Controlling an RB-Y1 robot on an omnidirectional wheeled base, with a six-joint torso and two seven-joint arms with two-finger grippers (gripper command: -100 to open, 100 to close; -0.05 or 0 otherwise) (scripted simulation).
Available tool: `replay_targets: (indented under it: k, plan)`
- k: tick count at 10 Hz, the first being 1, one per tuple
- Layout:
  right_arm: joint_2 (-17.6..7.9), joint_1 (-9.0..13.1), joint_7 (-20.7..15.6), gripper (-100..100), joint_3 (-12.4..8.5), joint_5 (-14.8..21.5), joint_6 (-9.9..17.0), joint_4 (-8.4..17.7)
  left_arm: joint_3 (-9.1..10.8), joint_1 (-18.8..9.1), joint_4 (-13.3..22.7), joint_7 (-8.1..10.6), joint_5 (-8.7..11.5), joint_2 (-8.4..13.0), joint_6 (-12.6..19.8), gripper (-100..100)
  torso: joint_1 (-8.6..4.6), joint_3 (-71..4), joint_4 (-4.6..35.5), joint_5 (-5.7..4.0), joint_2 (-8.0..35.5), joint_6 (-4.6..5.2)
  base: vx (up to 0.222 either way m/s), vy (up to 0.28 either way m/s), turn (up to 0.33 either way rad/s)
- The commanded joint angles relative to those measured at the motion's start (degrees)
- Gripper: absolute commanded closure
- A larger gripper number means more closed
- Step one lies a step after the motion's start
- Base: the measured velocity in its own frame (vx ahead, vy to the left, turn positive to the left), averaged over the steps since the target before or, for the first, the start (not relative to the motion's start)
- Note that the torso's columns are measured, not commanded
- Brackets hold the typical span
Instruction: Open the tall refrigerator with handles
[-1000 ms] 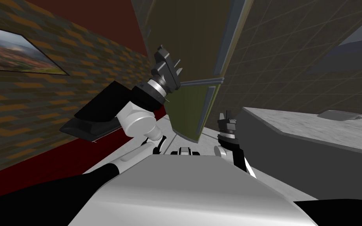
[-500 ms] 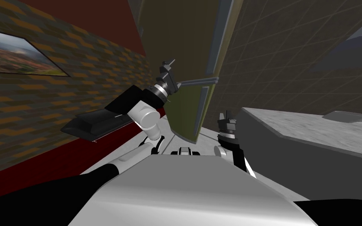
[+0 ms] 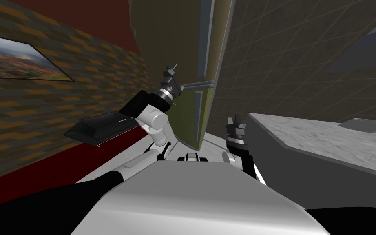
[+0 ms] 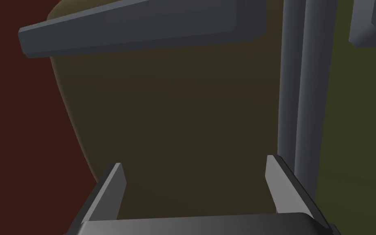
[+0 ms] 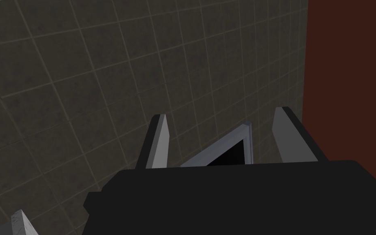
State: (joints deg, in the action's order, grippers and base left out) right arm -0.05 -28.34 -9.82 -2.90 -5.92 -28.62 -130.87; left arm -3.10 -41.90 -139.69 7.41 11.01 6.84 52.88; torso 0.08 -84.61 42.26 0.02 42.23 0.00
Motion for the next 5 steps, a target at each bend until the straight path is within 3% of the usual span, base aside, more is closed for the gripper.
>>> replay_targets:
  k: [1, 4, 5]
  plan:
    - [0.00, 0.00, 0.00, 0, 0.00, 0.00, 0.00, 0.00, 0.44, 1.25, 1.02, -1.13, -2.25, -0.17, -1.67, -100, 0.00, 0.06, 0.03, 0.01, 0.08, 0.00, 0.041, -0.262, 0.037]
    - [0.00, 0.00, 0.00, 0, 0.00, 0.00, 0.00, 0.00, 1.08, 1.62, 1.32, -2.16, -4.27, -0.61, -3.01, -100, -0.07, 0.01, 0.01, -0.02, 0.02, 0.00, 0.056, -0.253, 0.040]
    - [0.00, 0.00, 0.00, 0, 0.00, 0.00, 0.00, 0.00, 0.99, 1.62, 1.25, -1.94, -3.88, -0.52, -2.75, -100, -0.18, 0.08, 0.03, -0.06, 0.12, 0.02, 0.013, -0.124, 0.039]
